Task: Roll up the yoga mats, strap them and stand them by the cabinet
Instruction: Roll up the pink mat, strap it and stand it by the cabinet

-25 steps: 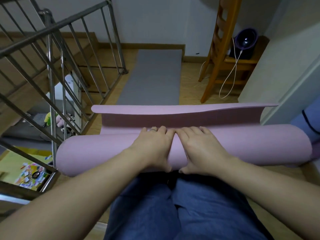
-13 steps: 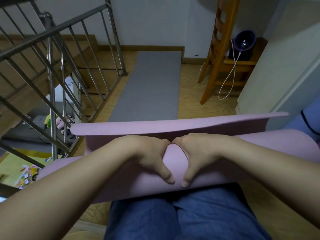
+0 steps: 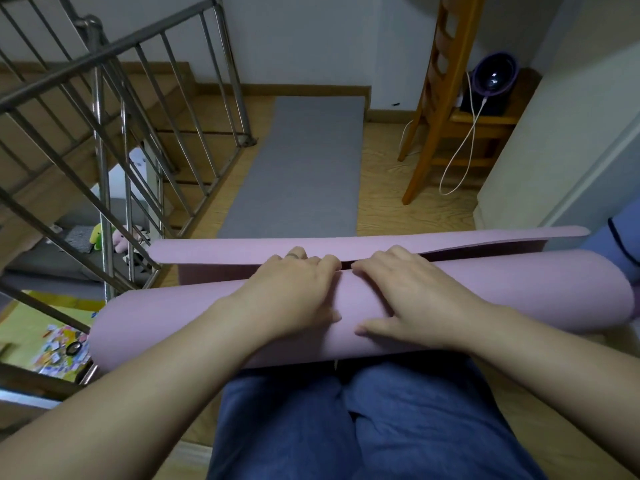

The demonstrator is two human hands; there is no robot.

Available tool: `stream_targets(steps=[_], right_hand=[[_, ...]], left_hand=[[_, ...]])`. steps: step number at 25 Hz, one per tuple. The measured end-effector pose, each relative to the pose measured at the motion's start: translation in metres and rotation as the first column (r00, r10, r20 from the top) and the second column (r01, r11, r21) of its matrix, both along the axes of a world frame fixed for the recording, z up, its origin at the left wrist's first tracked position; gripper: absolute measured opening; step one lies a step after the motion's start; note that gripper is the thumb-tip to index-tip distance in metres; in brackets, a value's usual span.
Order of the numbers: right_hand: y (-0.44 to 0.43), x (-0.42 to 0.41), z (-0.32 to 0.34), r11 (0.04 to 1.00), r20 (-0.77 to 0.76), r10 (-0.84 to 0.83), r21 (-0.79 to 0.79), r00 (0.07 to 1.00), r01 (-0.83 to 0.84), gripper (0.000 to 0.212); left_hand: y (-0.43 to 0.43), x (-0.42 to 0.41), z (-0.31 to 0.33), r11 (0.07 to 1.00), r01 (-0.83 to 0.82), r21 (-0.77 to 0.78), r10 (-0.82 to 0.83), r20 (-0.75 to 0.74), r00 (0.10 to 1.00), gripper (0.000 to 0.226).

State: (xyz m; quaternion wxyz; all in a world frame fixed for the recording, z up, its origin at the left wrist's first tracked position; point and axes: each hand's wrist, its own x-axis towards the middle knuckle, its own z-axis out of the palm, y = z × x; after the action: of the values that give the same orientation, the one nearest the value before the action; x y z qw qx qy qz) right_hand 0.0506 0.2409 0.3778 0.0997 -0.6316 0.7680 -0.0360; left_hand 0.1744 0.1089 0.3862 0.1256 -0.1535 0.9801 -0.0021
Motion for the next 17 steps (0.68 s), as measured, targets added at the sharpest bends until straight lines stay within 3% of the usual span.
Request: stream_targets(steps=[4,7,9,12,14,17], right_hand=[[-0.002,0.0,-0.007,0.995,0.043,-0.071,-0.07,0.997,0.074,0.056],[-0.008,-0.007,-0.015,0.996,0.014,-0.065,-0.066,0.998,0.065,0.069],[-0.012,-0.012,-0.022,1.0,-0.082,-0.021,0.015,0.996,0.023,0.098],[-0.02,-0.016,-0.037,0.994,-0.289,0.002,0.104,0.957,0.029,0.128],[-0.026,-0.018,-0.04,0.996,-0.321,0.002,0.089,0.947,0.028,0.123],[-0.03,-0.017,-0.023,0.995,-0.325,0.051,0.097,0.945,-0.02,0.11]], left_hand=[[-0.005,-0.006,-0.006,1.0,-0.014,0.013,0.015,-0.039,0.999,0.041],[-0.008,-0.009,-0.015,0.998,0.017,-0.061,-0.025,-0.133,0.991,0.036],[-0.012,-0.009,-0.021,0.999,-0.019,-0.033,0.015,-0.114,0.993,0.052],[-0.01,-0.005,-0.034,0.992,-0.034,-0.119,0.036,0.017,0.999,0.105],[-0.01,-0.005,-0.04,0.984,-0.032,-0.175,0.03,-0.017,0.999,0.114],[-0.013,-0.002,-0.028,0.987,0.006,-0.159,-0.018,-0.075,0.997,0.106]])
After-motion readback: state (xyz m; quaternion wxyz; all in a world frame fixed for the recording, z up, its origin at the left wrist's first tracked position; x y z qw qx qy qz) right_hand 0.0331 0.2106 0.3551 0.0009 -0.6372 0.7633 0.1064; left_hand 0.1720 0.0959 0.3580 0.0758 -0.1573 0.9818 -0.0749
